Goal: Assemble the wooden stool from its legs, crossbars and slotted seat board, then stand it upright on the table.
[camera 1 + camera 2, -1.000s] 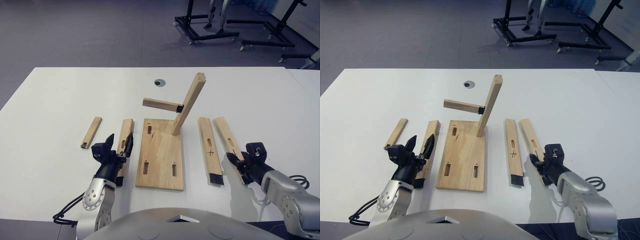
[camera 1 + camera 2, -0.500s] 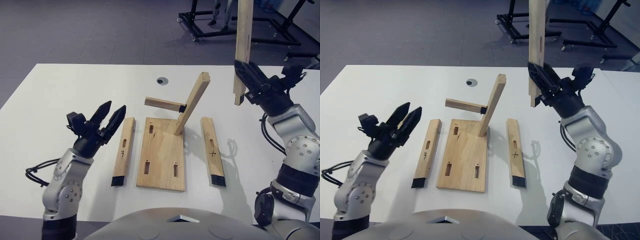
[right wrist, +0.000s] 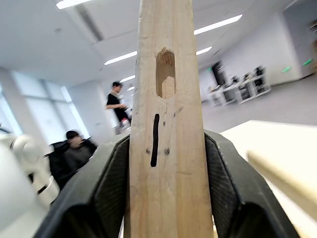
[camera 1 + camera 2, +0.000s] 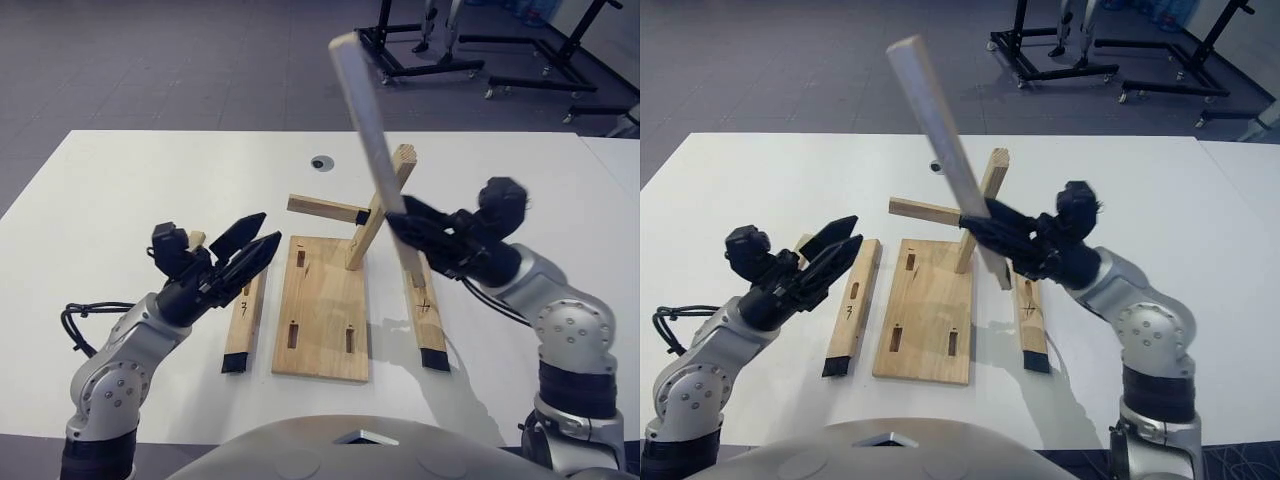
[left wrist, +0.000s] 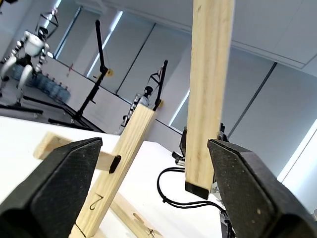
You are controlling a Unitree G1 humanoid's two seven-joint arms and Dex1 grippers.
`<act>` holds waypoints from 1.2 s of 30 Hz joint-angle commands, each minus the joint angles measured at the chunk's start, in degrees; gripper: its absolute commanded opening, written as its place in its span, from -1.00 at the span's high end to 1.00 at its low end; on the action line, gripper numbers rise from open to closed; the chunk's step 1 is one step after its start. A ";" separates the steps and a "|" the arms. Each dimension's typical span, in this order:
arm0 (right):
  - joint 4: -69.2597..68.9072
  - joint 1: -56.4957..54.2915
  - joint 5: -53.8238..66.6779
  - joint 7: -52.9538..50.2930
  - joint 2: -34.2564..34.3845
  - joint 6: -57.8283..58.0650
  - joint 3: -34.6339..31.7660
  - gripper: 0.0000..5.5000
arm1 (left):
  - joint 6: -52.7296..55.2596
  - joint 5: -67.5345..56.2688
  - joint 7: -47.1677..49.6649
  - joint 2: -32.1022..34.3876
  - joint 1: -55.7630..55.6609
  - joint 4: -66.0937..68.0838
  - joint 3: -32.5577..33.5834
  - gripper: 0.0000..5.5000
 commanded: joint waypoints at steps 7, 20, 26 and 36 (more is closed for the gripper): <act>9.69 -8.01 -10.57 8.84 1.52 -5.31 8.81 0.27 | 5.45 -3.34 -1.65 2.28 -6.88 0.97 -0.64 -0.42; 10.86 -9.21 -13.36 12.22 2.58 -4.75 13.74 0.27 | 6.48 -7.63 3.12 -0.40 -5.27 -3.55 -2.06 -0.42; 10.98 -10.18 -13.83 13.03 2.49 -3.44 14.96 0.27 | 5.99 -6.77 5.31 -1.19 -4.62 -3.60 -3.14 -0.42; 12.81 -11.15 -14.16 12.64 3.66 -1.48 15.90 0.27 | 4.93 -5.82 5.33 -2.61 -4.42 -3.78 -3.76 -0.42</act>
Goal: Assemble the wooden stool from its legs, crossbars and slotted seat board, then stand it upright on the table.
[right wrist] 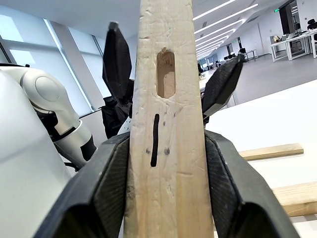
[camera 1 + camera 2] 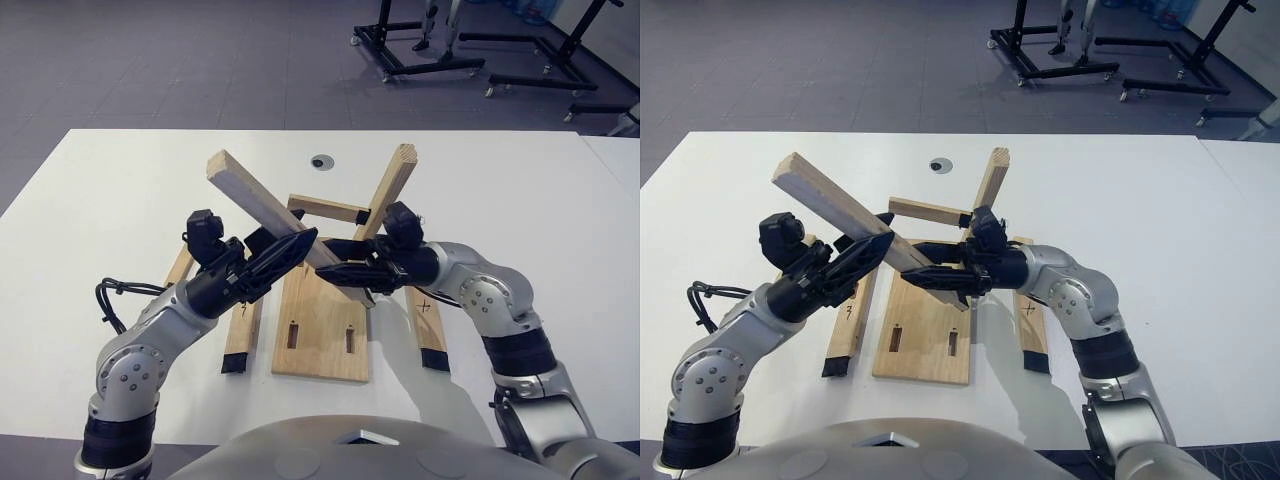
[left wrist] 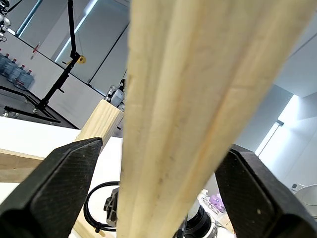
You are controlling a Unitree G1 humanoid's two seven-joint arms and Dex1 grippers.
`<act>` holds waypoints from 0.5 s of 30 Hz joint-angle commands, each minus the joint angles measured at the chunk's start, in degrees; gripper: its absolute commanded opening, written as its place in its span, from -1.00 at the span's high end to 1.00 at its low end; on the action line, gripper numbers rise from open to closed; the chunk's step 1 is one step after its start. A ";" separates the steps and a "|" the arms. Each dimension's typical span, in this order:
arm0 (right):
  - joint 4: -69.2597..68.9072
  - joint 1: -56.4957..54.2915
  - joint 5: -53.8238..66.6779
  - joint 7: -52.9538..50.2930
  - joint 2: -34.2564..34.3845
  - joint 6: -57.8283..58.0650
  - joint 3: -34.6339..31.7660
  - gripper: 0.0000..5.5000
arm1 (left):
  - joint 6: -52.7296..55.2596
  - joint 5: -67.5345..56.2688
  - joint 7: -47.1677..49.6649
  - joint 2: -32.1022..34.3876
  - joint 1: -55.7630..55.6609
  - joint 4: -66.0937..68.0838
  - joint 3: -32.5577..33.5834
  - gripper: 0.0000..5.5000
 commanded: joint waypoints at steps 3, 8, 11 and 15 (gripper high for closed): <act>0.43 -0.94 -1.01 0.06 0.55 0.82 1.36 0.27 | -0.15 0.10 0.15 -0.14 -0.41 -0.69 -0.32 -0.42; 0.81 -1.07 -0.84 -0.23 0.96 1.13 1.26 0.27 | 0.05 0.04 -0.14 0.16 -0.41 -0.73 -0.37 -0.42; 1.23 -1.21 -0.95 -0.32 1.06 0.97 1.05 0.27 | 0.05 0.01 -0.43 0.18 -0.25 -0.68 -0.41 -0.29; 1.37 -1.18 -1.41 -0.11 0.94 0.83 1.05 0.27 | -0.09 -0.02 -0.90 0.01 -0.17 -0.63 -0.47 -0.09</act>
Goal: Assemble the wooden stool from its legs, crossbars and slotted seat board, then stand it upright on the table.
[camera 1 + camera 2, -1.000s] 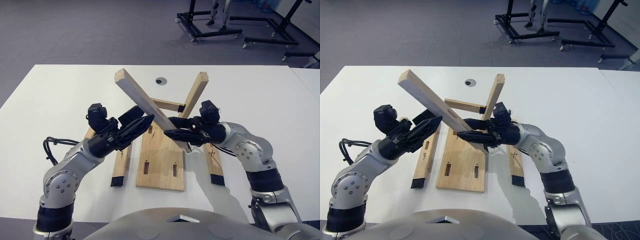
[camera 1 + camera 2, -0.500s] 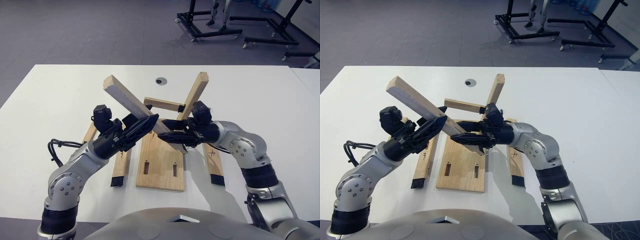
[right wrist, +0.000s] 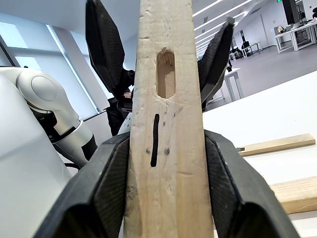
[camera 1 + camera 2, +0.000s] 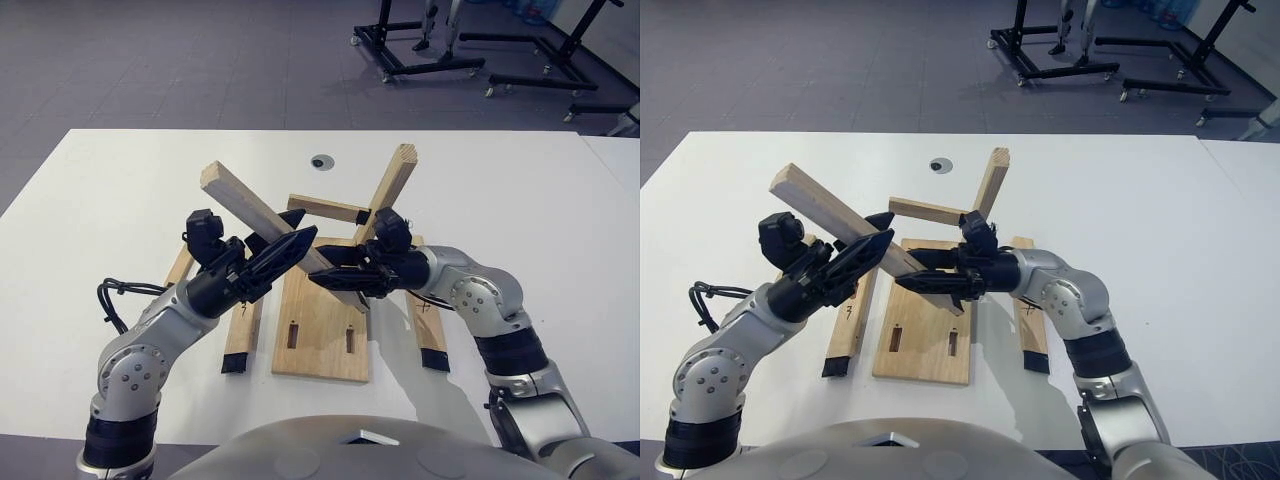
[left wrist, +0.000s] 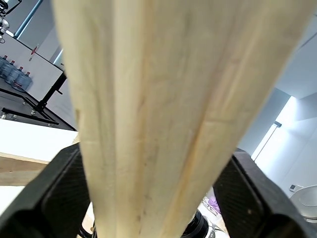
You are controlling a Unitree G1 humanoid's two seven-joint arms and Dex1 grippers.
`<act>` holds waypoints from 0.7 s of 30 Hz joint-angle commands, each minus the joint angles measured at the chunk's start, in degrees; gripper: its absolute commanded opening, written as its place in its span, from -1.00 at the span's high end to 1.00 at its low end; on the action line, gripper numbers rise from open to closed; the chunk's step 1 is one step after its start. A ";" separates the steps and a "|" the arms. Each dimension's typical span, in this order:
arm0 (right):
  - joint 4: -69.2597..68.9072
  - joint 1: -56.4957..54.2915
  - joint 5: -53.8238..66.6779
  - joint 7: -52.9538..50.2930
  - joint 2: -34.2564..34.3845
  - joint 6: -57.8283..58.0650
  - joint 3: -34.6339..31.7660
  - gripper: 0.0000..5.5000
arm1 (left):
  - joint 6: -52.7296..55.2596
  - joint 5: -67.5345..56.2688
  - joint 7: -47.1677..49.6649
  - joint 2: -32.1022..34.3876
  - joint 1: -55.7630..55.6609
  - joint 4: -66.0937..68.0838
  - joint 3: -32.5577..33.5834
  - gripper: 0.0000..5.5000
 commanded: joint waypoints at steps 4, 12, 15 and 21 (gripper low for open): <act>0.54 -1.13 -0.81 0.01 -0.22 0.03 -0.86 0.27 | 0.08 0.04 -0.74 0.09 -0.37 -0.51 -0.50 0.09; 0.43 -0.96 -1.47 -0.78 0.48 -0.41 -0.74 0.27 | -0.45 -0.33 -1.53 -0.19 0.31 -0.76 -0.32 0.20; 0.69 -0.79 -4.62 -2.74 0.77 -2.62 -0.11 0.27 | -0.68 -1.16 -2.25 -0.23 0.44 -0.13 0.38 0.20; -2.08 0.81 -4.98 -2.06 -2.72 -0.52 -0.13 -0.14 | -1.15 -3.89 -3.03 -0.60 1.35 0.56 2.84 0.21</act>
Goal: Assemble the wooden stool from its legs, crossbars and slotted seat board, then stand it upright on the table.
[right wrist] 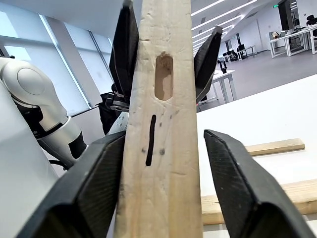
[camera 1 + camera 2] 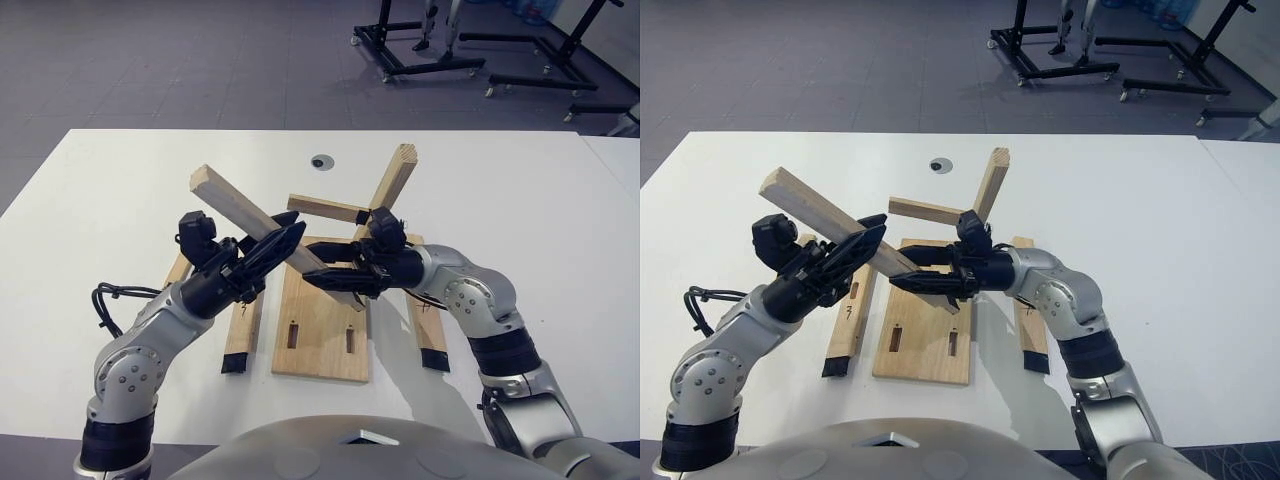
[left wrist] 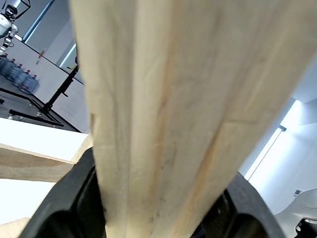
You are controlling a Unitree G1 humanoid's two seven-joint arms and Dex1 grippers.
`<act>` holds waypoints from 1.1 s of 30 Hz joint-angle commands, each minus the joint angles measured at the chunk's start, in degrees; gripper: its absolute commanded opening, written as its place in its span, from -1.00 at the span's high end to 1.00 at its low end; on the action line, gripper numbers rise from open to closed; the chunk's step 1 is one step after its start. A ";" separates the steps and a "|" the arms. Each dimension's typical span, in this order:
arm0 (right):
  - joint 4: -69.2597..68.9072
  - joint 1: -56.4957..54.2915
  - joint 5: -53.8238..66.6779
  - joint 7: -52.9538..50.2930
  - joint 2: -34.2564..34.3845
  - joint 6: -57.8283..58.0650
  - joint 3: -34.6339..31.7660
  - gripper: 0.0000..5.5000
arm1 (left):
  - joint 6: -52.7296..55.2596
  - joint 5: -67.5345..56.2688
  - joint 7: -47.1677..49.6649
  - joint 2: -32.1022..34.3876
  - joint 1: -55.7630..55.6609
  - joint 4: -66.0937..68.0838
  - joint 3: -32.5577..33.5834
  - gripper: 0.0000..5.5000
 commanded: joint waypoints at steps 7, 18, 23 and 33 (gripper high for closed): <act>-5.96 6.06 -3.64 -1.63 -11.14 0.90 -2.50 -0.45 | -1.77 -4.99 -3.45 4.60 -2.64 2.55 11.58 0.26; -4.79 3.35 -25.80 -3.03 -13.77 -14.51 9.98 -0.45 | -9.94 21.70 -15.58 15.44 -8.11 8.63 6.77 0.27; -5.30 3.53 -25.27 -1.14 -15.74 -15.14 8.33 -0.45 | -18.81 26.64 -17.43 11.79 -12.21 12.51 7.71 0.27; -7.31 1.37 -19.61 -1.00 -16.62 -11.12 2.95 -0.45 | -40.92 46.02 -22.55 7.55 -14.80 30.34 1.78 0.27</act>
